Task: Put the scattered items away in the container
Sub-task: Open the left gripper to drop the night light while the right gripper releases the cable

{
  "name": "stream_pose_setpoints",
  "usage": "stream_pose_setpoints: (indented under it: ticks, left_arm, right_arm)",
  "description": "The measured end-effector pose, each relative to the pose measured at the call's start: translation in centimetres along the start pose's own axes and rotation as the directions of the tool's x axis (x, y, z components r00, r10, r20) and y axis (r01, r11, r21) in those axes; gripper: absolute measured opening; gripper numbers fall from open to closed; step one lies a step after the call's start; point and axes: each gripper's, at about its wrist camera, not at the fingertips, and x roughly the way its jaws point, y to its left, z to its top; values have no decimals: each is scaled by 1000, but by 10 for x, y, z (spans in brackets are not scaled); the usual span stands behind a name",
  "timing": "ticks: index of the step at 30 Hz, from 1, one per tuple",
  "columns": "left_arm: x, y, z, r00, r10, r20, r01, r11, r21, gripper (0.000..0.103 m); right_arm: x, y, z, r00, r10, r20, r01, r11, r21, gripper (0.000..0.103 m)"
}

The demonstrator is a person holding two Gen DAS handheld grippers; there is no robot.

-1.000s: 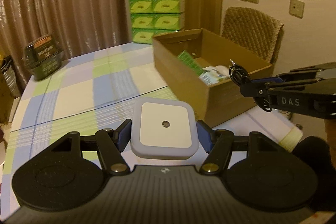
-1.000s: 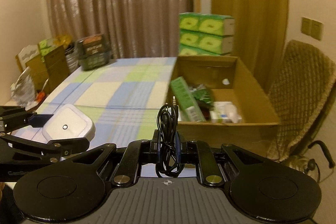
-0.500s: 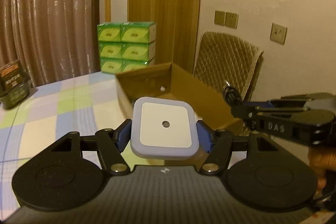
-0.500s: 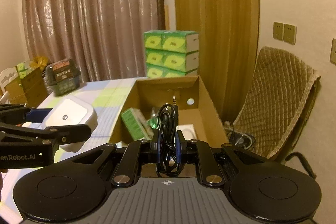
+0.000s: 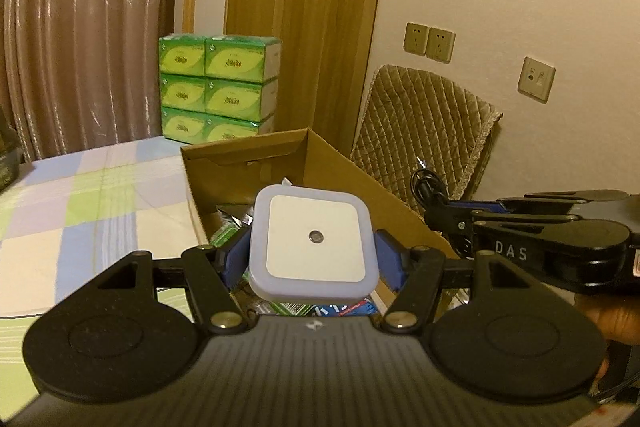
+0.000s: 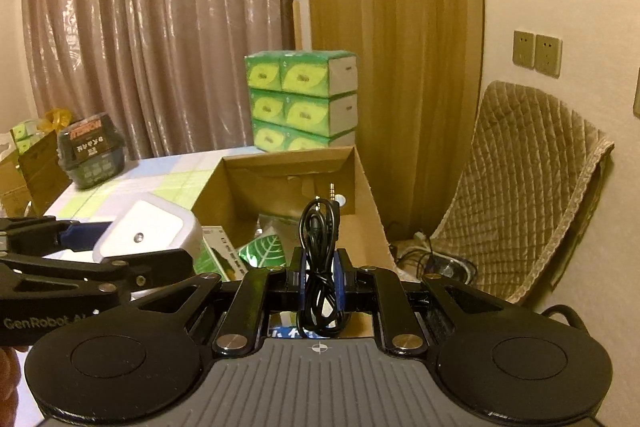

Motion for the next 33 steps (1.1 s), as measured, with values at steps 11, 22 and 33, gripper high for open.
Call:
stream_pose_setpoints:
  ticks: [11, 22, 33]
  left_arm:
    - [35, 8, 2, 1000, -9, -22, 9, 1000, -24, 61]
    - [49, 15, 2, 999, -6, -32, 5, 999, -50, 61]
    - [58, 19, 2, 999, -3, -42, 0, 998, -70, 62]
  right_arm:
    - [30, -9, 4, 999, 11, -34, -10, 1000, 15, 10]
    - [44, -9, 5, 999, 11, -49, -11, 1000, 11, 10]
    - [50, -11, 4, 998, 5, -57, -5, 1000, 8, 10]
